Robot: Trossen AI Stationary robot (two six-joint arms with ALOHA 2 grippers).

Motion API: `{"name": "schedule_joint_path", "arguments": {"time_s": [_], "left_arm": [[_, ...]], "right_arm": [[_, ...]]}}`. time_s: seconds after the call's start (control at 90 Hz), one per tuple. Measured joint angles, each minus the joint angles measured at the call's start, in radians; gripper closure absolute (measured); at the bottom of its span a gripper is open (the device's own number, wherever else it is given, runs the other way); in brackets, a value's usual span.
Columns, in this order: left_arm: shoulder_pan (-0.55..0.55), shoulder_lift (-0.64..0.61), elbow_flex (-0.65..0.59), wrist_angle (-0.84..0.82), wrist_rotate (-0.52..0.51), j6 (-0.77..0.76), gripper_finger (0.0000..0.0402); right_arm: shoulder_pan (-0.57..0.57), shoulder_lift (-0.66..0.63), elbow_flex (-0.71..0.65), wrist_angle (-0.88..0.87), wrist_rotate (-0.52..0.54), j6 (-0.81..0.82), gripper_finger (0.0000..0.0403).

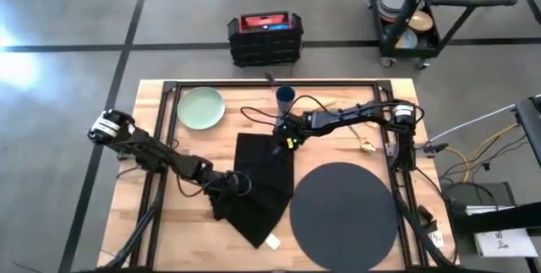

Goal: Set table place
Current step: Fold the black table napkin

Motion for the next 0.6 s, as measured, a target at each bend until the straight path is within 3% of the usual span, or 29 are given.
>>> {"name": "schedule_joint_path", "arguments": {"time_s": [0.244,0.6], "left_arm": [[-0.066,0.075,0.006,0.197,0.021,-0.183,0.0401],[-0.16,0.168,0.122,0.267,0.032,-0.328,0.0401]], "right_arm": [[-0.003,0.008,0.001,-0.038,0.001,0.01,0.0403],[-0.007,0.004,0.001,-0.104,0.016,-0.012,0.0403]]}}
